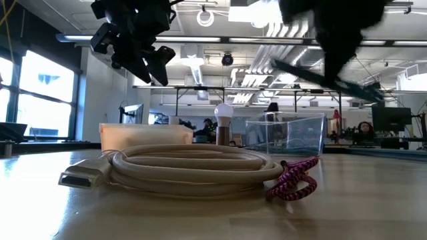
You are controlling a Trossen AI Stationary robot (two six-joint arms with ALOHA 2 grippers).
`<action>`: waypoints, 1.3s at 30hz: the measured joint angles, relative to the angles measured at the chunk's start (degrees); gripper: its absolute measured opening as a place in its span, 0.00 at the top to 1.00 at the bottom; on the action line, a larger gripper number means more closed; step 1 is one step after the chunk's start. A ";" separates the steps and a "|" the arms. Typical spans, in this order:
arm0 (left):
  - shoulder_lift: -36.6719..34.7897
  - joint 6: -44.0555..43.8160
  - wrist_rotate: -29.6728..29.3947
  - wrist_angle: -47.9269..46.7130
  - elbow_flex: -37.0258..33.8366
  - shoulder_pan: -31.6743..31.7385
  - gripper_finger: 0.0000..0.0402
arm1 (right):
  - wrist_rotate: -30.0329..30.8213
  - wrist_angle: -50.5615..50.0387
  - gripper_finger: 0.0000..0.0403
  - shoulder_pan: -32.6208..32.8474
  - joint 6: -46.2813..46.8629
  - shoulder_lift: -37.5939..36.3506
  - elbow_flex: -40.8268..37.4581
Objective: Pick & Place USB Port
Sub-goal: Put the blue charger cable into the transparent bin, then put the right light brown HDMI cable into the orange bin
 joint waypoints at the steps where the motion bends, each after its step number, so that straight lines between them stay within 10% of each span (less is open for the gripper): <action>1: 0.00 0.02 0.00 0.00 0.00 0.00 0.43 | 3.31 -2.78 0.96 -0.22 -0.99 -0.03 3.07; 9: 0.00 0.04 0.00 -0.02 0.00 0.00 0.43 | 27.34 -18.73 0.96 -5.87 -5.18 -0.41 21.88; 22: 0.07 -0.11 -0.04 -0.96 0.00 0.00 0.43 | 20.95 -16.05 0.95 -28.66 -15.69 -0.98 18.80; 39: 0.13 1.57 -0.52 3.17 -6.51 0.02 0.43 | 20.48 8.69 0.54 -40.62 -34.89 -0.93 -1.71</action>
